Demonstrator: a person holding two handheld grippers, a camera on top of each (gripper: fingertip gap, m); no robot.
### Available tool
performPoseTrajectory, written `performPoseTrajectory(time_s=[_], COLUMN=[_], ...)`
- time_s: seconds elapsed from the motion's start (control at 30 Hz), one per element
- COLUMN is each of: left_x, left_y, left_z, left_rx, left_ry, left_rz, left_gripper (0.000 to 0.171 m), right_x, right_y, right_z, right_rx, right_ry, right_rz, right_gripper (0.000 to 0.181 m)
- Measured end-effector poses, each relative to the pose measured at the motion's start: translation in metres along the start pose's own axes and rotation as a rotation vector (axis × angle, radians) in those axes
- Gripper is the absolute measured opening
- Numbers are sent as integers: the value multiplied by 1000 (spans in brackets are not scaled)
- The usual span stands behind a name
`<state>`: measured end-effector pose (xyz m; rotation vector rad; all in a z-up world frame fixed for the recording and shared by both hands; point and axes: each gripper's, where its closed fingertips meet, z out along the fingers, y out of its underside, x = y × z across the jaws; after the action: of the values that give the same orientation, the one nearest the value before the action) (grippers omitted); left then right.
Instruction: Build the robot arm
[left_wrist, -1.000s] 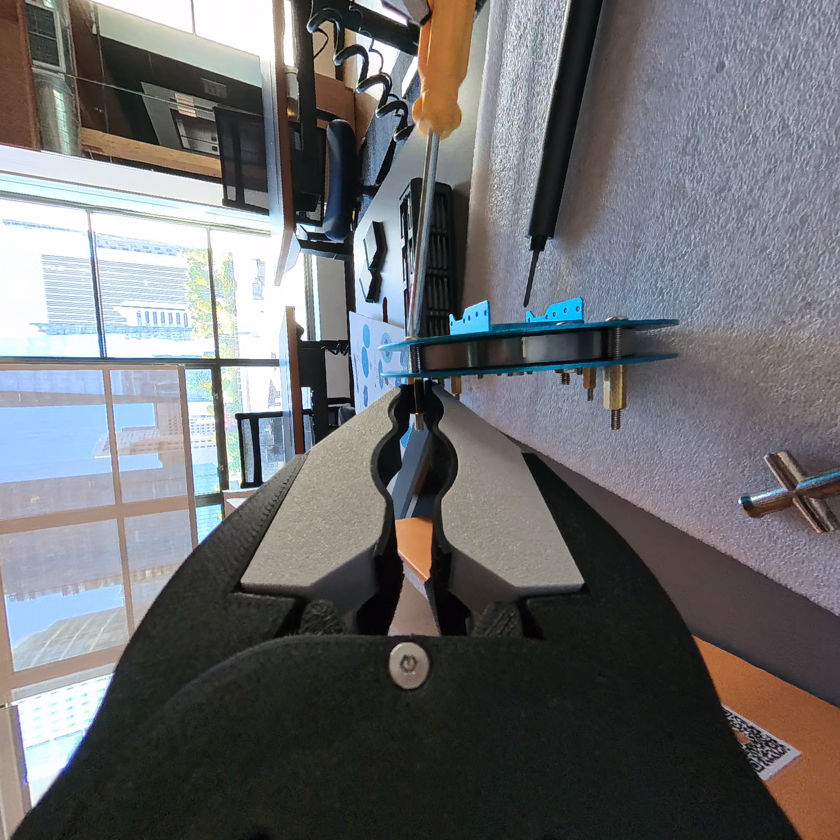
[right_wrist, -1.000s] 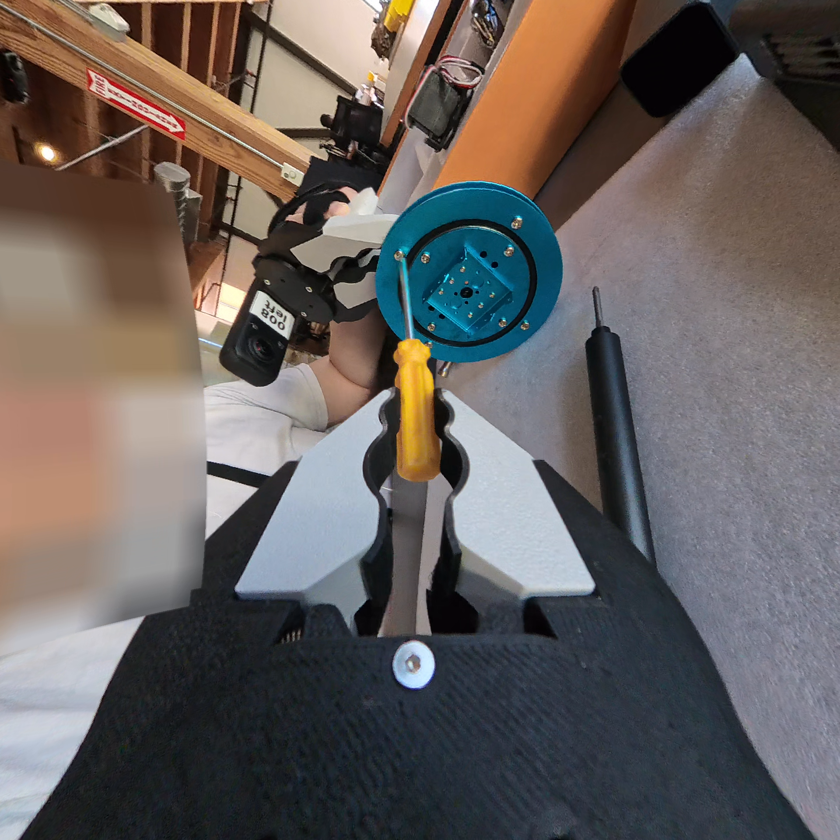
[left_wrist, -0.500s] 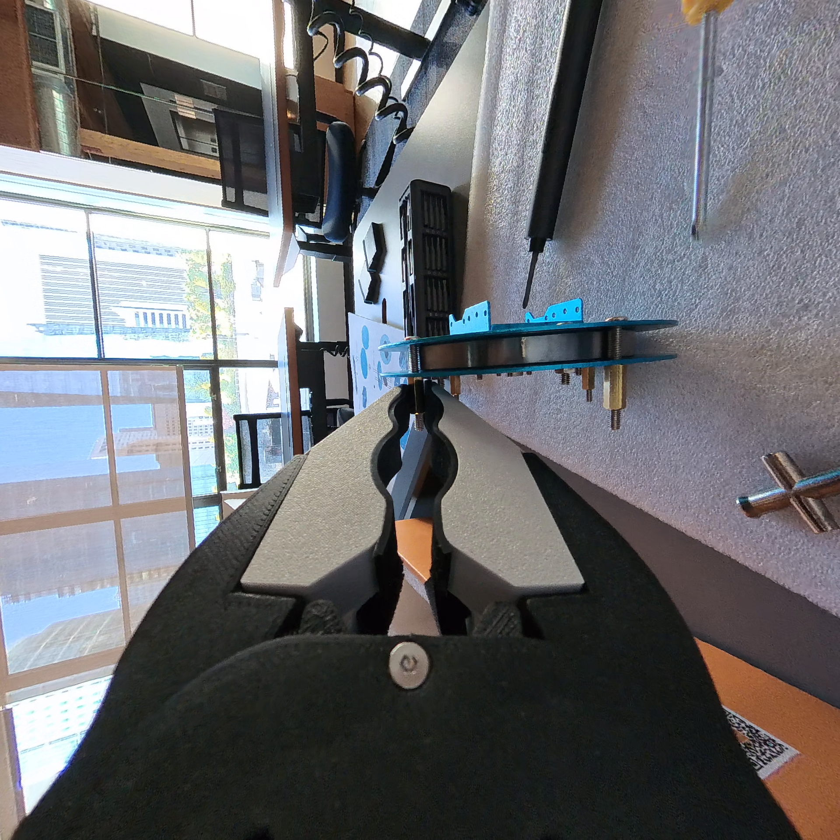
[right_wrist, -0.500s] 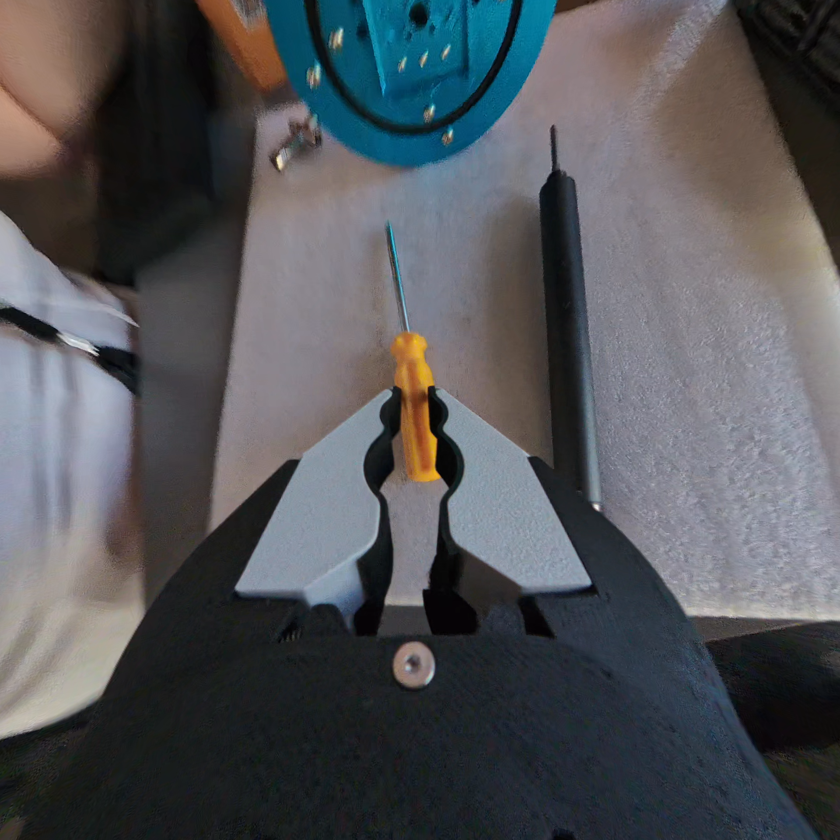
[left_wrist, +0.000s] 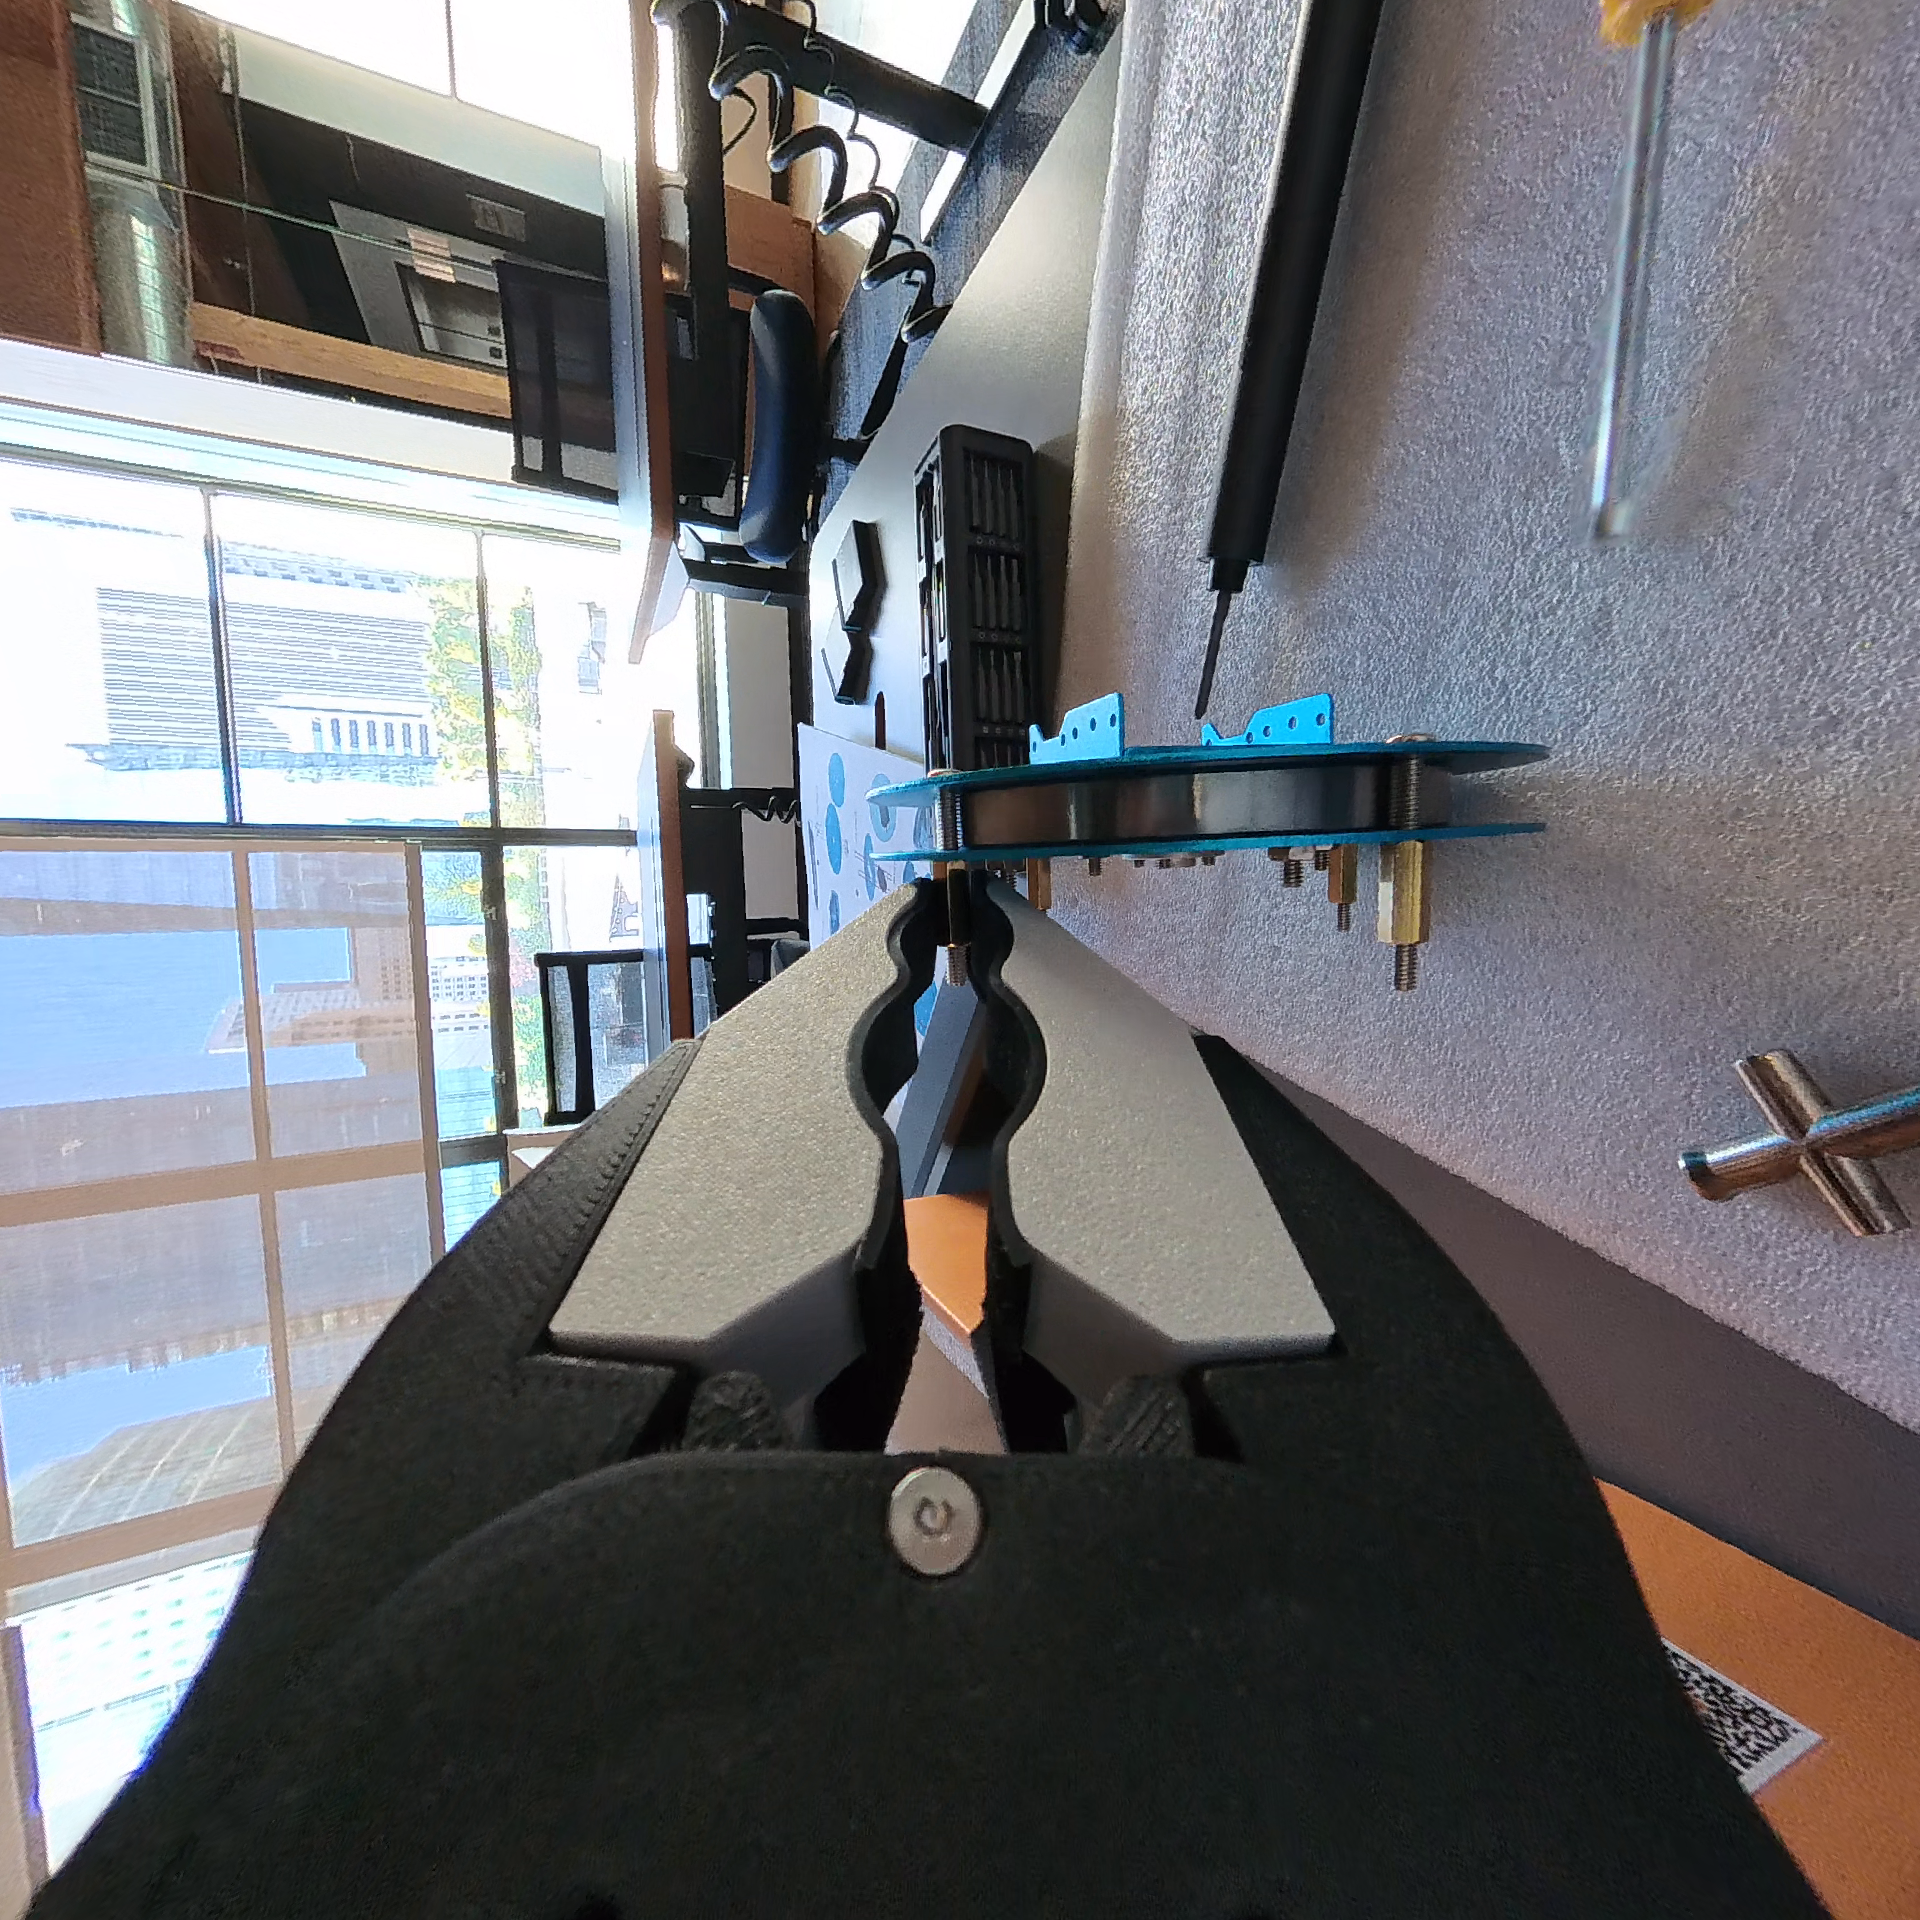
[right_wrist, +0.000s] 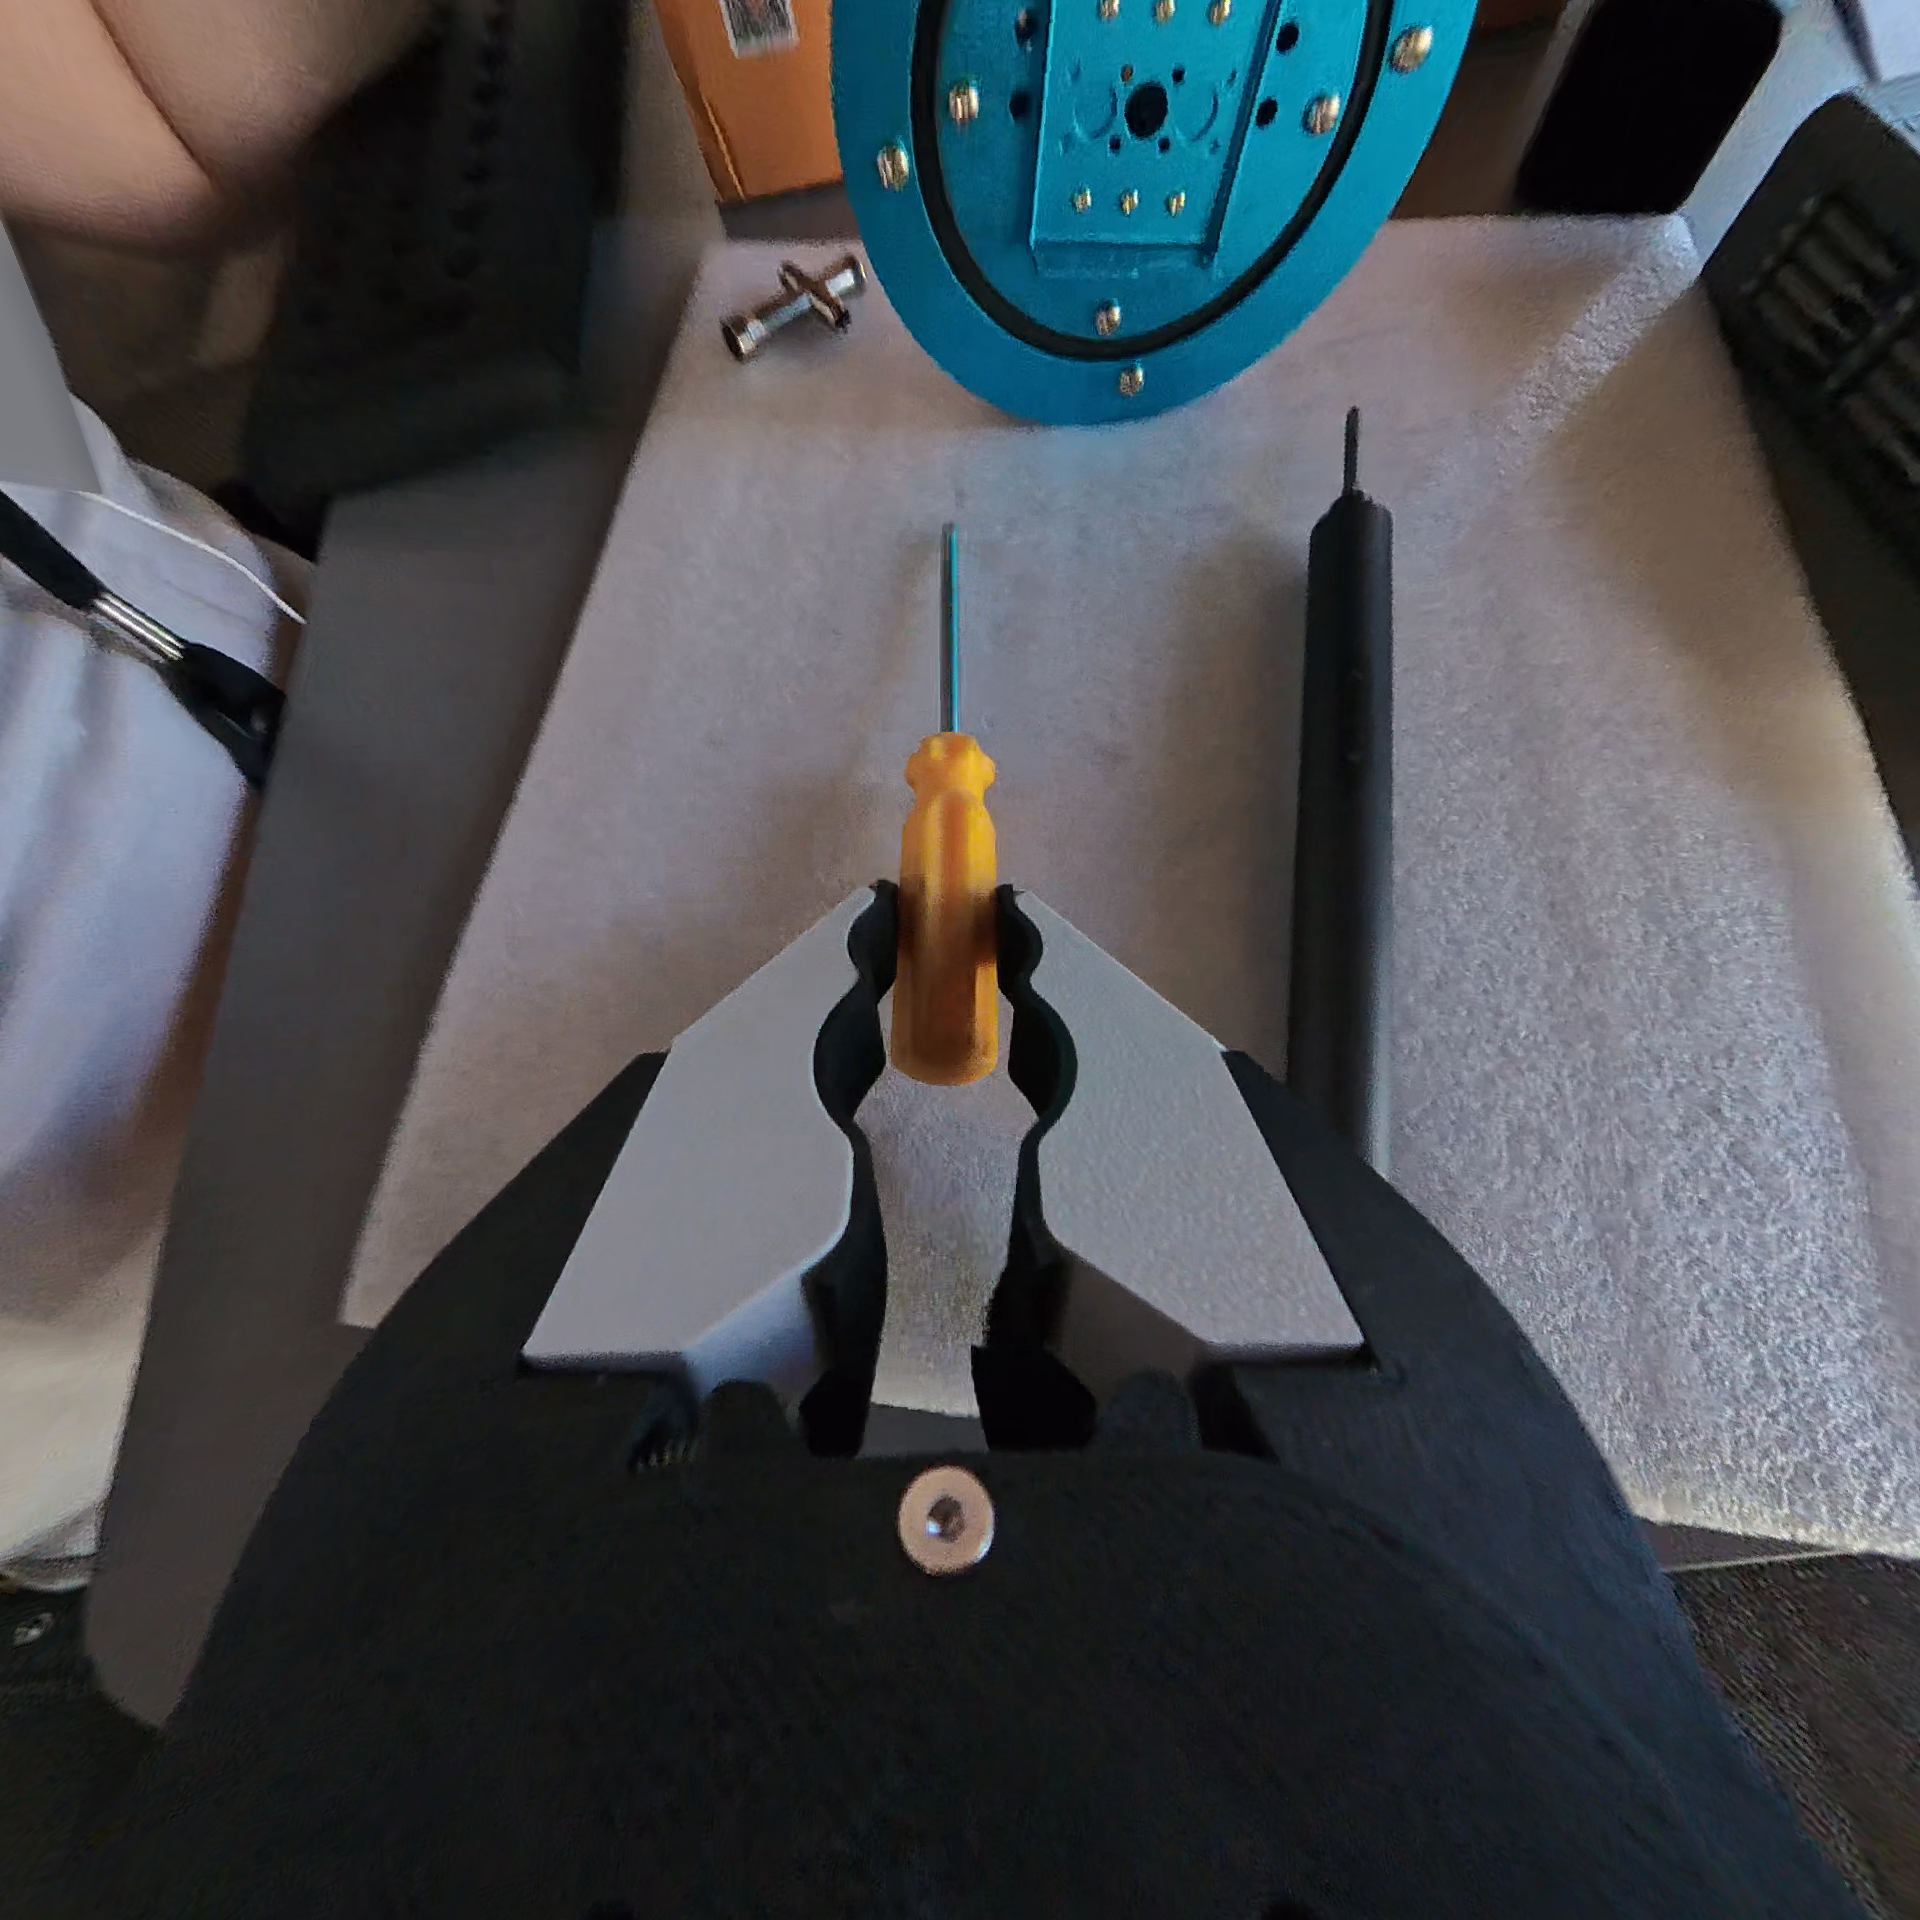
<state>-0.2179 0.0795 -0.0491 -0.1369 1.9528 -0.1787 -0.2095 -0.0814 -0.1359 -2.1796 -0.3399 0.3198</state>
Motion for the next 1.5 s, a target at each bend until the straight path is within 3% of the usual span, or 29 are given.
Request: performPoseTrajectory(time_s=[0.07, 0.23, 0.43, 0.97, 1.17, 1.23, 1.37, 1.5], left_x=[0, 0, 0, 1, 0, -1, -1, -1], left_y=[0, -1, -1, -1, 1, 2, 1, -1], left_z=[0, 0, 0, -1, 0, 0, 1, 1], left_rx=[2, 8, 6, 16, 18, 12, 9, 7], left_ry=[1, -1, -4, -6, -21, -26, -37, -53], left_rz=[-3, -4, -1, 19, 47, 51, 66, 85], left_gripper=[4, 3, 3, 4, 4, 4, 4, 4], right_x=[1, 15, 22, 34, 38, 43, 41, 37], right_y=[-13, -63, -108, -116, -119, -112, -113, -110], right_z=[-8, -43, -47, -30, -30, -26, -28, -28], right_rx=[21, 19, 63, 41, -3, -27, 79, 92], right_ry=[41, 290, 360, 365, 484, 450, 223, 42], right_rz=[-49, -415, -614, -678, -955, -840, -385, -90], right_gripper=[16, 16, 16, 17, 16, 16, 17, 16])
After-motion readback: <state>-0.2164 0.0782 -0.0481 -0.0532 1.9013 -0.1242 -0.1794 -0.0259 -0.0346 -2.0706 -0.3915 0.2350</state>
